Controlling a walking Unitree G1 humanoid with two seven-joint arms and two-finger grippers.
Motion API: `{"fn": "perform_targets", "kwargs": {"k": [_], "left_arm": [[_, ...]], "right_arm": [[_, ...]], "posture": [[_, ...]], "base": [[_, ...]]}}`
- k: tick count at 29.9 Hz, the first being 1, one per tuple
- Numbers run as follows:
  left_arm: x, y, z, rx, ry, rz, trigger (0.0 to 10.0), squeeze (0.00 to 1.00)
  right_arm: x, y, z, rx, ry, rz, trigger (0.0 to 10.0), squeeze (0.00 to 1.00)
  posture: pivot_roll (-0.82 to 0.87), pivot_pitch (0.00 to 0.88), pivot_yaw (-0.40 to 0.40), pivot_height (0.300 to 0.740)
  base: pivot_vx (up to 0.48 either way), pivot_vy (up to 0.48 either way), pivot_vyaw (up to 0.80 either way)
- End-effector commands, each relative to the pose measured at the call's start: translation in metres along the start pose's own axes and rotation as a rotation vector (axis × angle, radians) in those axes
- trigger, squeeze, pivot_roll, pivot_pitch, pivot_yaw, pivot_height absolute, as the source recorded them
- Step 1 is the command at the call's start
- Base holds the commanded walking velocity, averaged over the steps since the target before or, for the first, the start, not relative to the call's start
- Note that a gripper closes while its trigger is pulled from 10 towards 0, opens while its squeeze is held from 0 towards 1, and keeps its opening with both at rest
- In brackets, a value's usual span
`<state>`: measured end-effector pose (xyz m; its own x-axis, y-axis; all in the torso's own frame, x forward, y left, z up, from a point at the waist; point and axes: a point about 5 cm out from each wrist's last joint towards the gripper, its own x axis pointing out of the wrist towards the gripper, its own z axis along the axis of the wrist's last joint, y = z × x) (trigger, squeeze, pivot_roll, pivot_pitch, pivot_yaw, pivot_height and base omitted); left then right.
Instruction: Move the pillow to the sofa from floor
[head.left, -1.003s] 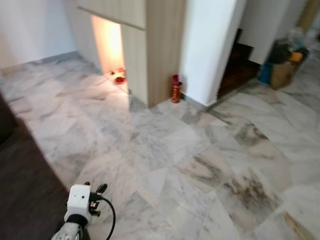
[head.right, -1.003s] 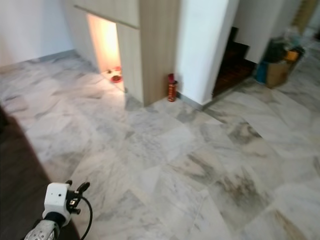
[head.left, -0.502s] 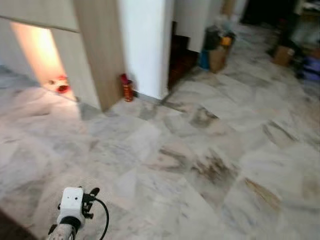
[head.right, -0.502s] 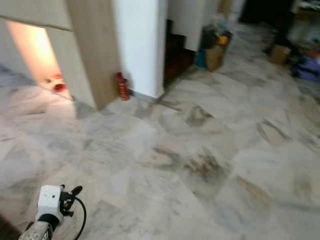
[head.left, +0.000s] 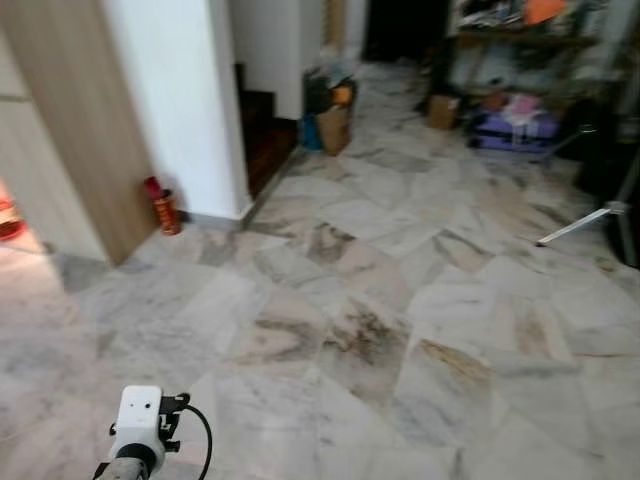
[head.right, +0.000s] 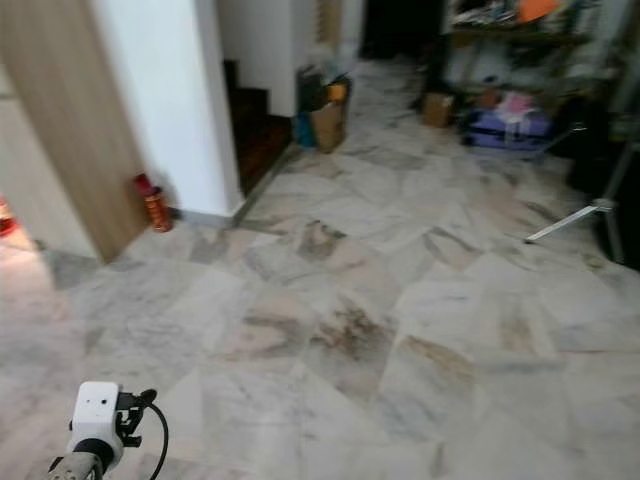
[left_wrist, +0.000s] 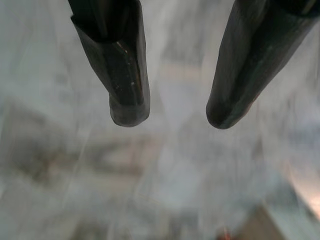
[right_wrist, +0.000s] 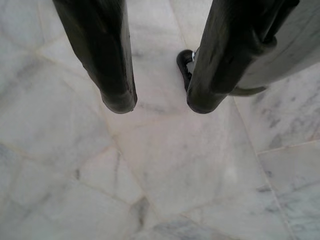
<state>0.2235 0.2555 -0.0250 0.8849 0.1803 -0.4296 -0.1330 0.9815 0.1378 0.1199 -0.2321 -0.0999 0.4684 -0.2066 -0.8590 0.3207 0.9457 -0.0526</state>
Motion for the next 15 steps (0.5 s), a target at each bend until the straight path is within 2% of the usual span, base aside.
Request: {"fn": "perform_targets", "kwargs": {"k": [1,3,8,13,15], "left_arm": [[-0.007,0.007,-0.022,0.001,0.127,0.028,10.0,0.0],[-0.01,0.008,-0.028,0.016,0.165,0.029,10.0,0.0],[-0.029,0.014,-0.064,0.033,0.374,0.056,10.0,0.0],[-0.041,0.014,-0.081,0.039,0.47,0.072,10.0,0.0],[-0.043,0.012,-0.083,0.037,0.474,0.066,10.0,0.0]], "right_arm": [[0.001,0.002,0.003,-0.002,-0.006,0.004,10.0,0.0],[0.001,0.004,0.004,-0.014,-0.006,0.009,10.0,0.0],[0.001,0.008,0.004,-0.023,-0.002,0.018,10.0,0.0],[0.001,0.01,0.002,-0.055,0.01,0.028,10.0,0.0],[0.001,0.011,0.001,-0.082,0.013,0.036,10.0,0.0]], "posture": [[0.0,0.0,0.045,0.74],[-0.01,0.0,0.049,0.74],[-0.01,0.0,0.052,0.74],[-0.01,0.0,0.055,0.74],[0.0,0.0,0.053,0.74]], "base": [[0.0,0.0,0.0],[0.0,0.0,0.0],[0.0,0.0,0.0],[0.0,0.0,0.0],[0.0,0.0,0.0]]}}
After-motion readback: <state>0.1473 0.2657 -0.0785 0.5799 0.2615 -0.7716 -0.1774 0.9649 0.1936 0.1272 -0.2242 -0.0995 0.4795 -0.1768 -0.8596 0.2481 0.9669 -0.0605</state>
